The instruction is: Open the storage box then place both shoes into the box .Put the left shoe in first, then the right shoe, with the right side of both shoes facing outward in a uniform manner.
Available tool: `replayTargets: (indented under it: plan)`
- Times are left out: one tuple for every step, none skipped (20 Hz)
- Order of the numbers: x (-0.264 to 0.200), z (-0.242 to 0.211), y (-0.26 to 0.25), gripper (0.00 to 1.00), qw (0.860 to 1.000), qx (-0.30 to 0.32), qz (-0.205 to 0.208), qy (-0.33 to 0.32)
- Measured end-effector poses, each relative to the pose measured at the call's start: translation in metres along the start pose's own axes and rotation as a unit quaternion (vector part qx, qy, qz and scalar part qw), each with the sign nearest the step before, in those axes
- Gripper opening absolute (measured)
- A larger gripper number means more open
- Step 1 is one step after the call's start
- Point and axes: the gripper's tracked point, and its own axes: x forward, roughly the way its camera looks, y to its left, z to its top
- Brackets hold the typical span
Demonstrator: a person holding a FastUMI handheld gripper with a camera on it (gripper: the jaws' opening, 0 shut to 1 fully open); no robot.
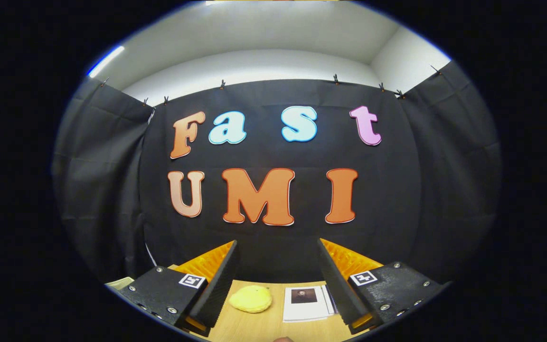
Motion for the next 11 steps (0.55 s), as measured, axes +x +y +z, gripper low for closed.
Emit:
replayTargets:
  plan:
    - [-0.002, 0.003, -0.003, 0.95, 1.0, -0.002, -0.002, -0.006]
    - [-0.004, 0.009, -0.006, 0.95, 1.0, -0.002, -0.002, -0.014]
    - [-0.006, 0.015, -0.008, 0.95, 1.0, -0.002, -0.001, -0.021]
    - [-0.01, 0.02, -0.01, 0.95, 1.0, -0.001, 0.001, -0.029]
    - [-0.013, 0.024, -0.011, 0.95, 0.999, -0.001, 0.004, -0.037]
    - [-0.015, 0.028, -0.013, 0.95, 0.999, -0.001, 0.008, -0.045]
    - [-0.016, 0.032, -0.012, 0.95, 0.998, 0.0, 0.012, -0.054]
    - [-0.015, 0.035, -0.013, 0.95, 0.998, 0.002, 0.013, -0.062]
    - [-0.014, 0.039, -0.013, 0.96, 0.997, 0.002, 0.015, -0.07]
    - [-0.015, 0.043, -0.014, 0.96, 0.997, 0.0, 0.014, -0.076]
    - [-0.014, 0.046, -0.014, 0.96, 0.997, -0.003, 0.016, -0.081]
